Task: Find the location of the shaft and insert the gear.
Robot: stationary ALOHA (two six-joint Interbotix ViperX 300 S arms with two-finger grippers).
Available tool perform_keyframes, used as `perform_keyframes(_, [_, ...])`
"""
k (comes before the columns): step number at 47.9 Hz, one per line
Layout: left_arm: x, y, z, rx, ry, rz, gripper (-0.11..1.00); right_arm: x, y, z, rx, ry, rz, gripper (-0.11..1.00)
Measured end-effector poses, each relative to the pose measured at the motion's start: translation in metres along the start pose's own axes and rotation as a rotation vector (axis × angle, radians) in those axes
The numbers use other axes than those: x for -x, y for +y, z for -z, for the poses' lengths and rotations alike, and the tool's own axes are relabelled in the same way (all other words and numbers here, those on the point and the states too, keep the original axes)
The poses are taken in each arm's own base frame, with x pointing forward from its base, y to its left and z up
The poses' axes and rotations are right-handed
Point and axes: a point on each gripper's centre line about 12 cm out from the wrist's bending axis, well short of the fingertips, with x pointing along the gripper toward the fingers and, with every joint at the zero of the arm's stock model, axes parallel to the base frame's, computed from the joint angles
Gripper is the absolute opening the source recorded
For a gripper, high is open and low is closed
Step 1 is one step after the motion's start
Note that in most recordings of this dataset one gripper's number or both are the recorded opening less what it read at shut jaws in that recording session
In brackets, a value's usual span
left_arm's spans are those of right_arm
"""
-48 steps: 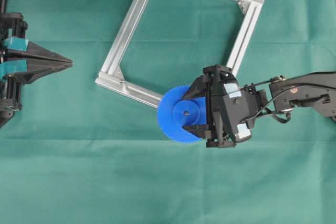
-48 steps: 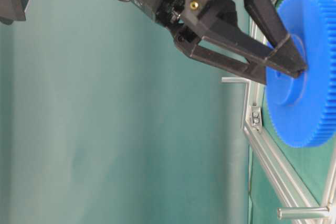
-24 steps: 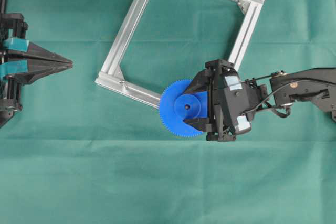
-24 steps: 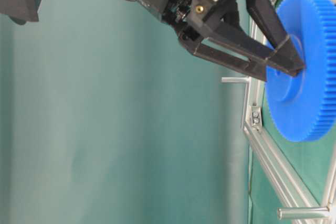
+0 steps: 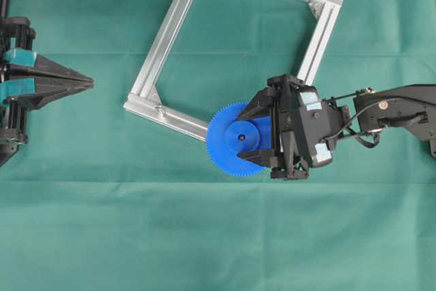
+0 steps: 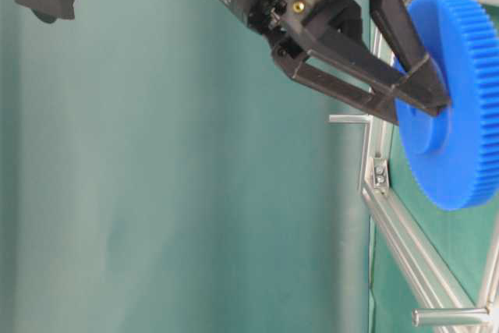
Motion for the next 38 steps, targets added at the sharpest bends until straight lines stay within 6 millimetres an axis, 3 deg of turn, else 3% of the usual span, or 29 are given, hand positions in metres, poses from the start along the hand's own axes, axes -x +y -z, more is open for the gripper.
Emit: perform_keyframes(38, [0.0003, 0.0034, -0.0003, 0.001, -0.002, -0.017, 0.01, 0.0006, 0.0001, 0.0012, 0.010, -0.020, -0.012, 0.69])
